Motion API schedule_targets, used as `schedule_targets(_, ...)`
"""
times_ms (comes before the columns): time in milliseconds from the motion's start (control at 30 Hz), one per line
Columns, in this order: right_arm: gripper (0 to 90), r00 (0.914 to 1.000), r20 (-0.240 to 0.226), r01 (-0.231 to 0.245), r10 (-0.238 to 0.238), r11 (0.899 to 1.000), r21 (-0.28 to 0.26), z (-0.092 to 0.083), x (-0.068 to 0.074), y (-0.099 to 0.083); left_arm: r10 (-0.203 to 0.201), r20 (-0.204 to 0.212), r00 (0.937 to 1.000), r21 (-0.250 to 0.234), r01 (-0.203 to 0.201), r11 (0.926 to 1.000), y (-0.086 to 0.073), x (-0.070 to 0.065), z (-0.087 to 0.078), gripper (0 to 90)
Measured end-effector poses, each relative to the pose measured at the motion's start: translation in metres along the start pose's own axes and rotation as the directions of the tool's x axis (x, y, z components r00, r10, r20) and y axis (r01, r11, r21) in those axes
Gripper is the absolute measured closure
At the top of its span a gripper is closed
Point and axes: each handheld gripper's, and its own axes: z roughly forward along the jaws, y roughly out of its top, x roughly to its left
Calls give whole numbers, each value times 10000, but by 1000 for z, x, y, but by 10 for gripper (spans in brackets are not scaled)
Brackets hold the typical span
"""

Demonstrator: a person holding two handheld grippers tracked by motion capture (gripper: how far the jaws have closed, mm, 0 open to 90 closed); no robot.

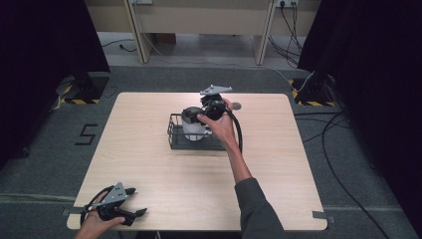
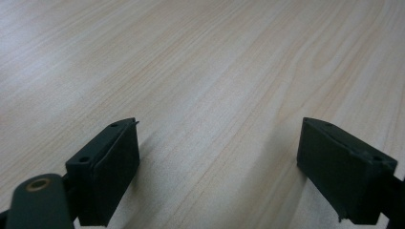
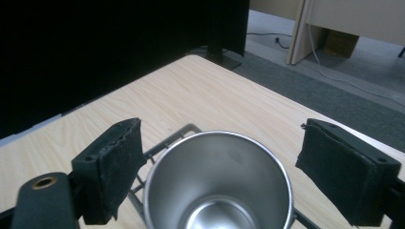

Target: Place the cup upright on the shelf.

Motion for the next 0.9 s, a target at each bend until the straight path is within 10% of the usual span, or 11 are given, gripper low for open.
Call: schedule_targets(900,155,9982,94,588,-585,9980,-249,-43,13,-11,-19,-1,10000,-17,19,10000,0,0,0,138)
